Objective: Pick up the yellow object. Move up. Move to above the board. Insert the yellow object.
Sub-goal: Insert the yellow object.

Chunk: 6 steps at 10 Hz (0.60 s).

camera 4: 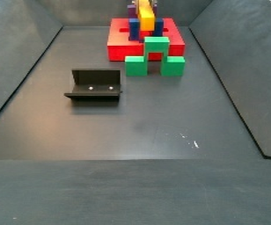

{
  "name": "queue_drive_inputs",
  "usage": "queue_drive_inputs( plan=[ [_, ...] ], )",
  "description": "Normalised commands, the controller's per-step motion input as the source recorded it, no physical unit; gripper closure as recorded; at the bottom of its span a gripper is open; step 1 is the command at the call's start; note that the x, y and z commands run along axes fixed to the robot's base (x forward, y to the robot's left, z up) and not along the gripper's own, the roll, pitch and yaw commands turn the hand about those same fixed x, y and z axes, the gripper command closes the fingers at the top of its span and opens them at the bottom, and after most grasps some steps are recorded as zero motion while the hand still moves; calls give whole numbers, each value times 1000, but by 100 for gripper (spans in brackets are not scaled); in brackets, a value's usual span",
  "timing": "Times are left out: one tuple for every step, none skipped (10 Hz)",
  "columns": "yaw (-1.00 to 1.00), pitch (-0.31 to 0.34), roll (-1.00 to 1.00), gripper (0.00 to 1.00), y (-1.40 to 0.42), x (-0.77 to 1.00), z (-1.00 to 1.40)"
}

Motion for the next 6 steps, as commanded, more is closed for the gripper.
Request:
queue_drive_inputs(
  plan=[
    [0,0,29,100,0,0,-197],
    [0,0,26,100,0,0,-197],
    [0,0,40,100,0,0,-197],
    [0,0,39,100,0,0,-229],
    [0,-6,0,100,0,0,-271],
    [0,-10,6,100,0,0,-246]
  ],
)
